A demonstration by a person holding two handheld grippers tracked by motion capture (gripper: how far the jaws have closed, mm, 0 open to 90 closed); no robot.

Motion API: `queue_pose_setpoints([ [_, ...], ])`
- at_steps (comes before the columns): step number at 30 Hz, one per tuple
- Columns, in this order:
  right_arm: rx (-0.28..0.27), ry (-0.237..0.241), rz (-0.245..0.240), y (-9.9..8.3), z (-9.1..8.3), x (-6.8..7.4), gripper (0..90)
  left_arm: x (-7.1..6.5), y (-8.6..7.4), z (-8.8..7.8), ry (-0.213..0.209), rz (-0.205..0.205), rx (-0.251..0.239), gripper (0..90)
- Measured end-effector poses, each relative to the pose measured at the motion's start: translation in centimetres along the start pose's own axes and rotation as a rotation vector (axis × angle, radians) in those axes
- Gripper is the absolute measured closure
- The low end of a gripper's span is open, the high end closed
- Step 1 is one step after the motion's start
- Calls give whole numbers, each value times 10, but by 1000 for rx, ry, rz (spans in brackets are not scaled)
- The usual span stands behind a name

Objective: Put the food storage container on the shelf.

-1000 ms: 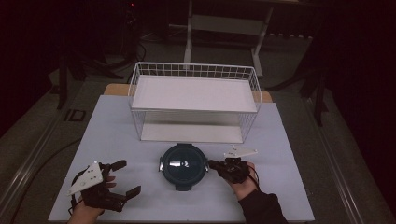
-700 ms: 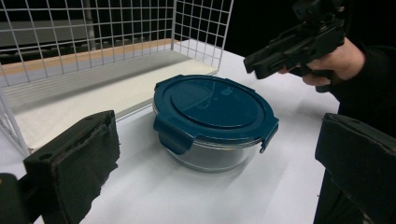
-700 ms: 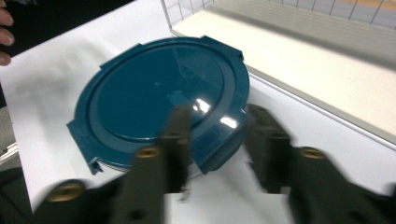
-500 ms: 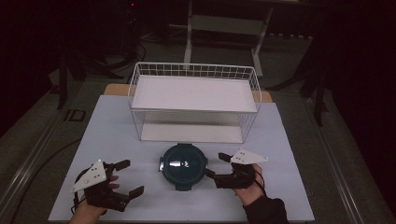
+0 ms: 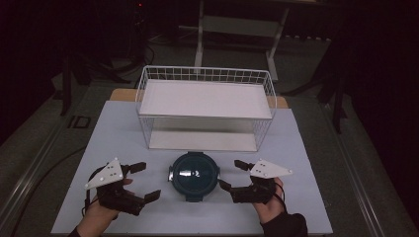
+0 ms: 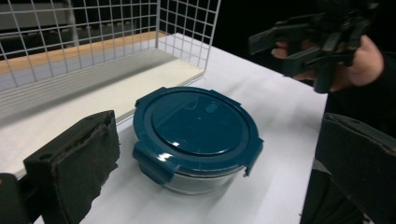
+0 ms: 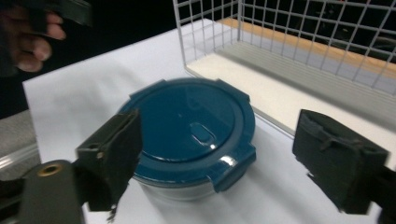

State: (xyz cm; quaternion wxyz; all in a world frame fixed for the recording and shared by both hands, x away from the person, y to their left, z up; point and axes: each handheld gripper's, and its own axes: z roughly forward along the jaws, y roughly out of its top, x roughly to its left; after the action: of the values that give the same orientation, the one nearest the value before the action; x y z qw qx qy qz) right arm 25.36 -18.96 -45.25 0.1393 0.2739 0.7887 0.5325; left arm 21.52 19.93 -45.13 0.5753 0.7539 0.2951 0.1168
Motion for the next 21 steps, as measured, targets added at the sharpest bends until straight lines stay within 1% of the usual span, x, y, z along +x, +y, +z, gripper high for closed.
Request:
queue_pose_setpoints([
  [2, -15, -5, -6, 2, -2, 2, 179, 2, 4, 4, 5, -11, 0, 0],
  [4, -20, -9, -18, 5, -3, 4, 179, 5, 7, 8, 0, -35, -1, 0],
  [5, -30, -15, -21, 6, -4, 4, 179, 6, 9, 9, 5, -42, -5, 0],
  [7, -40, 4, -9, 8, -5, 4, 179, 11, 13, 13, 2, -71, 12, 0],
  [8, -54, 5, 0, 10, -5, 3, 152, 13, 15, 16, -2, -85, 22, 0],
  [9, -54, 5, 0, 10, -5, 3, 152, 15, 17, 18, -3, -105, 34, 0],
  [10, -60, 13, 10, 10, -5, 3, 135, 18, 18, 20, 4, -117, 45, 0],
  [11, -66, 8, 15, 11, -6, 2, 134, 20, 19, 23, 4, -130, 62, 0],
  [12, -68, 11, 12, 11, -5, 1, 134, 23, 20, 26, -2, -146, 62, 0],
  [14, -65, 7, 6, 11, -4, 0, 134, 27, 21, 31, 9, -162, 66, 0],
  [15, -58, 9, 8, 10, -3, -1, 134, 29, 21, 33, 4, -177, 73, 0],
  [16, -49, -2, 14, 9, -2, -2, 134, 31, 21, 36, 3, -188, 89, 0],
  [17, -49, -2, 14, 9, -2, -2, 134, 33, 21, 39, 3, -191, 99, 0],
  [18, -45, -1, 30, 8, -2, -2, 130, 34, 20, 42, 5, -202, 113, 0],
  [20, -55, -2, 55, 7, -2, -3, 112, 37, 18, 49, 3, -233, 154, 0],
  [21, -47, 5, 69, 7, -1, -4, 112, 38, 16, 52, 4, -245, 170, 0],
])
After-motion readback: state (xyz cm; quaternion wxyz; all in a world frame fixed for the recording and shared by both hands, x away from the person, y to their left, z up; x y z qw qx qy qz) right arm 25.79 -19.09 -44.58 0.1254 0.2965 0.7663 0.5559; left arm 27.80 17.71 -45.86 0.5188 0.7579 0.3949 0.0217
